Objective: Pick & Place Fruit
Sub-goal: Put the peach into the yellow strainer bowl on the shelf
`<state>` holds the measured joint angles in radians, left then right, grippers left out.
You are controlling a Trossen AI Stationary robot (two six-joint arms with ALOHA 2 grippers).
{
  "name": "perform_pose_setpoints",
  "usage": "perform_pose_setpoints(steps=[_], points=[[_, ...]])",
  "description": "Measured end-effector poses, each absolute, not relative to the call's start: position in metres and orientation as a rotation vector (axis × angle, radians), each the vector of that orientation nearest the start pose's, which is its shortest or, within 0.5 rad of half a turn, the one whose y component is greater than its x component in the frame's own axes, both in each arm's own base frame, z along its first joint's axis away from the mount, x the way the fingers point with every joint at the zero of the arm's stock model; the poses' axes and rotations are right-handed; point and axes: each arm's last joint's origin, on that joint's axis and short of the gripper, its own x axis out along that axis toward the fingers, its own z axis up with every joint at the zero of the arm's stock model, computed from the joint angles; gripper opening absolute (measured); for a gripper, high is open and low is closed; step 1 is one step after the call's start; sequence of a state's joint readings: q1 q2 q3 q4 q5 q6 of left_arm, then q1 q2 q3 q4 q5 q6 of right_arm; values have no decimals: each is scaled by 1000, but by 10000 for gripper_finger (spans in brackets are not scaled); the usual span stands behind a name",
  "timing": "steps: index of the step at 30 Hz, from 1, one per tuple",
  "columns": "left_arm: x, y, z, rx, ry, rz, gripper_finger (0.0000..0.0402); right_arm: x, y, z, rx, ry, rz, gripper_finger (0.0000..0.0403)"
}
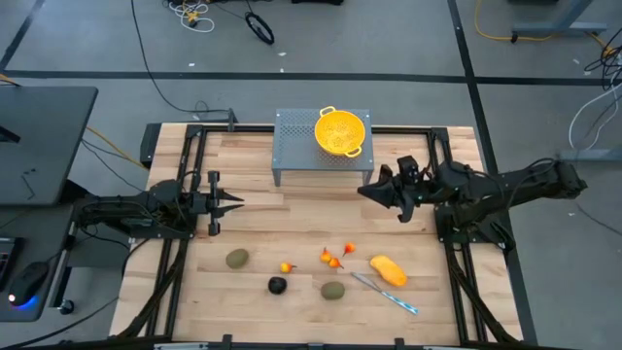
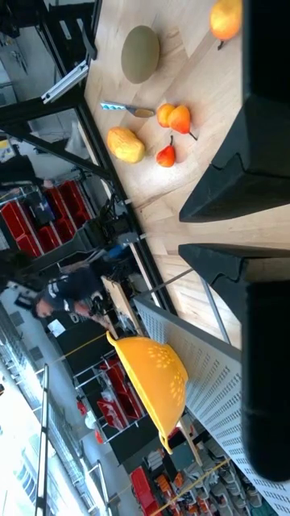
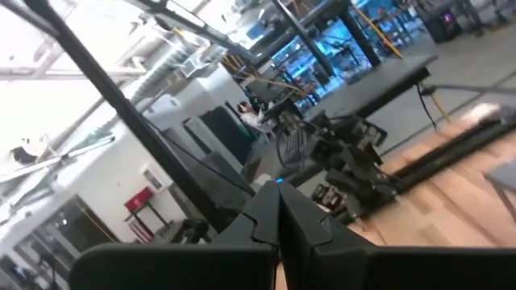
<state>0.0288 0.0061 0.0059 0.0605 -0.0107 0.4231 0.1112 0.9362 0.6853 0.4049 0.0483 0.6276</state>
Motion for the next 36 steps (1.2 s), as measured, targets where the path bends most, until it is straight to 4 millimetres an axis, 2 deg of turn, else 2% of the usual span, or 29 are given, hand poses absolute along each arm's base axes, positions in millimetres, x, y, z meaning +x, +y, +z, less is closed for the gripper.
perform_pose_setpoints(steps=[7, 14, 22, 28, 36], points=[[97, 3, 171, 423, -51, 51, 64, 220, 24, 348, 541, -32, 77, 4], [97, 3, 171, 424, -51, 53, 64, 235, 34, 354, 502, 83, 81, 4], [97, 3, 171, 423, -51, 55, 64, 239, 60, 331, 453, 340, 122, 4], [97, 3, 171, 423, -51, 55, 64, 240, 82, 312, 334, 483, 184, 4], [97, 3, 171, 423, -50, 55, 64, 238, 91, 292, 212, 641, 236, 12]])
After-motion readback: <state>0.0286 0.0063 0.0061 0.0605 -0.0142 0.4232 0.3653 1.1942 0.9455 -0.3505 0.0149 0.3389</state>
